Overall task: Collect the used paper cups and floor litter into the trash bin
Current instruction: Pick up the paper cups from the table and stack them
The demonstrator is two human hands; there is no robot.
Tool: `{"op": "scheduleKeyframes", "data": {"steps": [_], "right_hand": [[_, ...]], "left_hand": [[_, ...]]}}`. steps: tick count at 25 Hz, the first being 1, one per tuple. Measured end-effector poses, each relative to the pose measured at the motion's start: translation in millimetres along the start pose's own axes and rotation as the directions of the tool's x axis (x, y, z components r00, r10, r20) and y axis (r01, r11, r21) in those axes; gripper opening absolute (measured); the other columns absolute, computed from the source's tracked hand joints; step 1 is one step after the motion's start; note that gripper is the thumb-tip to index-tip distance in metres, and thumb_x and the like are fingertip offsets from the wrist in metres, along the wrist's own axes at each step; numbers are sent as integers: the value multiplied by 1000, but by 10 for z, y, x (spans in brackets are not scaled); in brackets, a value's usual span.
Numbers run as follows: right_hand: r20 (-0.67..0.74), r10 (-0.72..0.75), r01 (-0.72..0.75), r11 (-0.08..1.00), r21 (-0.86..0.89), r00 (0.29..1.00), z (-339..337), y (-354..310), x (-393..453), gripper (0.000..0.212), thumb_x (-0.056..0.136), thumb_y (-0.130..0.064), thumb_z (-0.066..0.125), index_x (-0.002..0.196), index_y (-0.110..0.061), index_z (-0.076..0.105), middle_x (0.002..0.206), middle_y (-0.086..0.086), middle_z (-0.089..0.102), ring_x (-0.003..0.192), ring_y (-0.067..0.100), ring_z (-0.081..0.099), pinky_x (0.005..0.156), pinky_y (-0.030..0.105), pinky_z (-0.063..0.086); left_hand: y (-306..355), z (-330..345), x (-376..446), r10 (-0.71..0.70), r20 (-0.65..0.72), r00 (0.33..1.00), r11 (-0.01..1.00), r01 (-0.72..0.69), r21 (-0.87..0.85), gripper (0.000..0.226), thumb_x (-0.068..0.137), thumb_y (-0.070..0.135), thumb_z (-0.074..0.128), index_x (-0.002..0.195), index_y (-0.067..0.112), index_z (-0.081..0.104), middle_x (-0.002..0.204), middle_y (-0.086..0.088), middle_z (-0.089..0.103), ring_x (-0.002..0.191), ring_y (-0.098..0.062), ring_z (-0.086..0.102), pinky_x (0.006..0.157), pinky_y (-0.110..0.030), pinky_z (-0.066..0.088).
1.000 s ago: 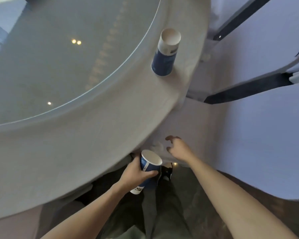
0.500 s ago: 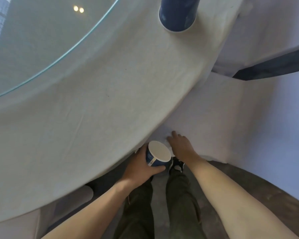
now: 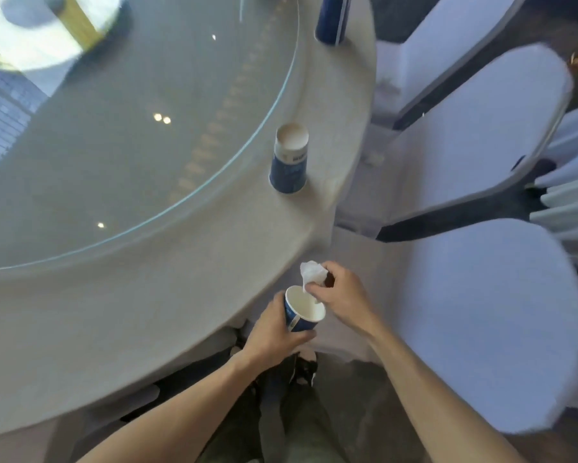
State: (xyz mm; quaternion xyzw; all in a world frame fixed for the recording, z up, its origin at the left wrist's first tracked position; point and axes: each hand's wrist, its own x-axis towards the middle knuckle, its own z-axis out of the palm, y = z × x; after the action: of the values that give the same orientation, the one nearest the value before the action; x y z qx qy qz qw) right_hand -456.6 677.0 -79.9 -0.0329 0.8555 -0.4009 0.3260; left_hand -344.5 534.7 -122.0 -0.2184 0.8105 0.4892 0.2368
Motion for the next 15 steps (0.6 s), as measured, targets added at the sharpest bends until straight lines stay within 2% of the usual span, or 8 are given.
{"op": "scheduleKeyframes", "data": {"steps": [2,4,7,8,10,12,14,15], "right_hand": [[67,-45,52,992,-115,997,-226,-274,-154,25,83,-36,75,102,-29,60,89,-4,70,78,16,64,67,31,47],[122,-122,152,947,-283,985,-397,-498,-254,30,85,-39,72,111,-28,60,98,-5,68,86,16,63,69,31,47],[169,-248,297,870,-394,954,-594,-801,-345,45,90,-39,68,132,-25,59,118,-3,61,105,16,60,88,33,49],[154,-289,327,863,-385,945,-627,-880,-353,50,90,-38,68,136,-25,57,120,-4,59,104,14,59,91,34,50],[115,-388,403,847,-348,915,-630,-995,-309,44,89,-32,69,132,-25,61,112,-8,58,85,2,56,85,31,49],[132,-432,449,816,-365,892,-586,-1096,-249,25,92,-23,67,116,-22,71,100,-13,56,74,-2,53,80,26,45],[210,-413,463,779,-423,886,-503,-1205,-195,20,95,-20,64,110,-19,77,99,-10,62,83,5,58,82,26,47],[225,-406,464,765,-447,886,-460,-1256,-160,21,96,-21,63,111,-18,77,102,-5,66,91,12,63,85,29,50]], "left_hand": [[289,-113,-62,52,-78,996,999,-53,-12,81,68,51,85,134,33,43,125,17,61,112,-5,63,96,-30,56],[507,-230,-94,108,-147,983,993,-112,-21,79,69,49,86,134,30,45,123,15,63,109,-5,65,93,-32,57],[721,-430,-158,161,-251,954,985,-172,-23,77,71,46,90,133,29,48,122,14,63,107,-4,63,82,-13,50],[744,-486,-173,160,-285,945,983,-179,-42,76,71,45,90,133,29,49,122,14,62,107,-4,62,79,-10,46],[749,-587,-219,166,-344,924,978,-199,-65,78,69,46,90,134,29,50,124,12,60,110,-5,61,78,-8,43],[722,-665,-246,176,-369,913,972,-221,-81,79,69,42,90,136,29,51,125,11,60,112,-4,60,80,-5,43],[670,-755,-269,183,-375,909,967,-235,-99,79,69,39,91,137,29,52,125,11,62,111,-3,61,84,-6,45],[644,-801,-279,188,-374,908,964,-243,-106,80,68,40,90,137,30,52,125,11,62,111,-2,61,87,-10,48]]}}
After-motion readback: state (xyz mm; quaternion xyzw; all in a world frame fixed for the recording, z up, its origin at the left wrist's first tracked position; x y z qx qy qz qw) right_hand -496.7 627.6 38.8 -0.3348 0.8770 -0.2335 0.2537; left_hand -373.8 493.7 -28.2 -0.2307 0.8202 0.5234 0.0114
